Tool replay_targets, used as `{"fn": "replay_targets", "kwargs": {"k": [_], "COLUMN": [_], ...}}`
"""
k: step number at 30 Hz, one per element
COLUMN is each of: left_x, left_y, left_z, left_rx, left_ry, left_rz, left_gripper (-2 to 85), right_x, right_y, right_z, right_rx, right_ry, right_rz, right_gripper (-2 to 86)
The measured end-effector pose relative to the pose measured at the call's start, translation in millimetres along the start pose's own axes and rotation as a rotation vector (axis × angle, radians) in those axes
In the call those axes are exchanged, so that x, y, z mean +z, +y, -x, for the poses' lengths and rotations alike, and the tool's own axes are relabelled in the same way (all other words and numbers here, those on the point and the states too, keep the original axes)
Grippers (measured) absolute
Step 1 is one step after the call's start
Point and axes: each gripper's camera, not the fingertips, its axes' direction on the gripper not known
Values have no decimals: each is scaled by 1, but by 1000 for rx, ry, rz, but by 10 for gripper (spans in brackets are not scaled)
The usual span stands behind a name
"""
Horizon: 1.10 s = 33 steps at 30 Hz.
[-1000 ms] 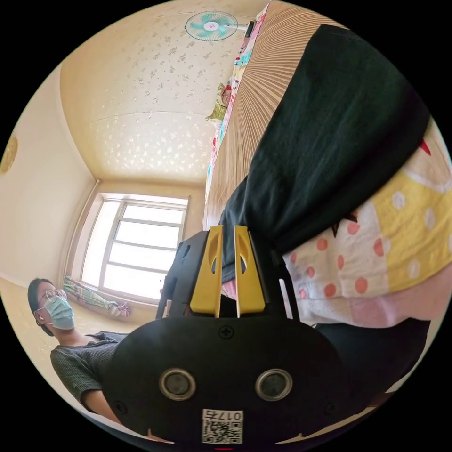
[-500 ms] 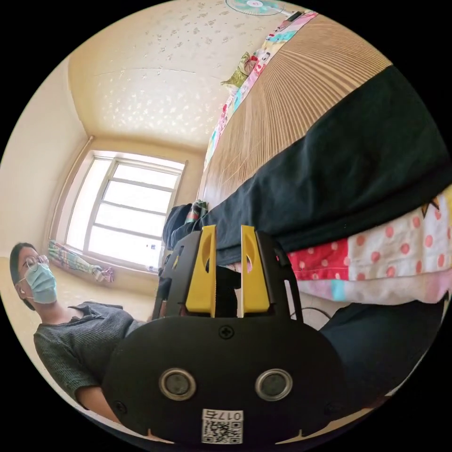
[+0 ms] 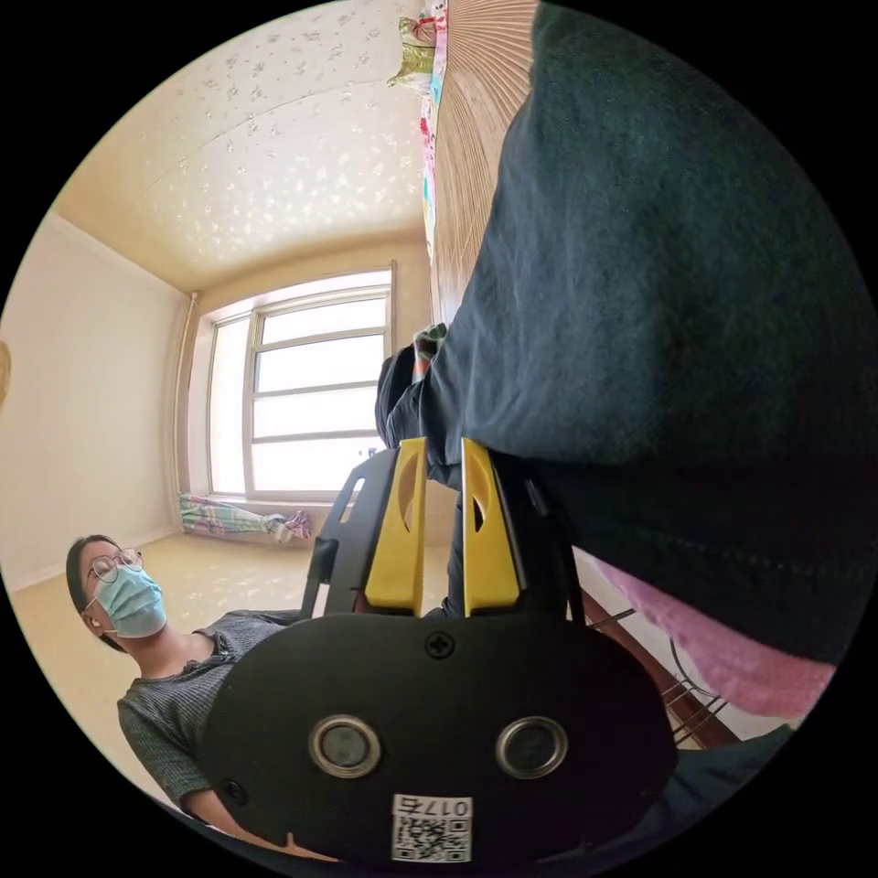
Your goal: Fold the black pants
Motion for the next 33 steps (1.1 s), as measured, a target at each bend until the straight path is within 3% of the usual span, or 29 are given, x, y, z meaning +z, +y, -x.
{"fn": "replay_targets", "kwargs": {"k": [10,17,22,27,29,33], "left_x": [-15,-42,-46,-58,-64,-93], "left_y": [-2,-19,-19,-19,-23,-39], "left_z": [25,21,24,-3,-6,-14], "left_rx": [-67,-36,-50,23,47,241], "left_ry": [59,36,180,239,264,255], "left_rz": [-88,-161,-171,-150,-139,-78], "left_gripper": [125,89,27,16,15,13], "right_x": [-14,-50,-51,-48,-56,-70], "right_y": [-32,-24,-30,-43,-45,-39], "right_z": [1,0,-9,-24,-35,-23], "right_rx": [-9,87,211,238,198,88], "right_ry": [-23,145,-13,66,-37,-201], "right_rz": [70,9,31,30,-37,-118], "right_gripper": [24,106,155,99,37,17]}}
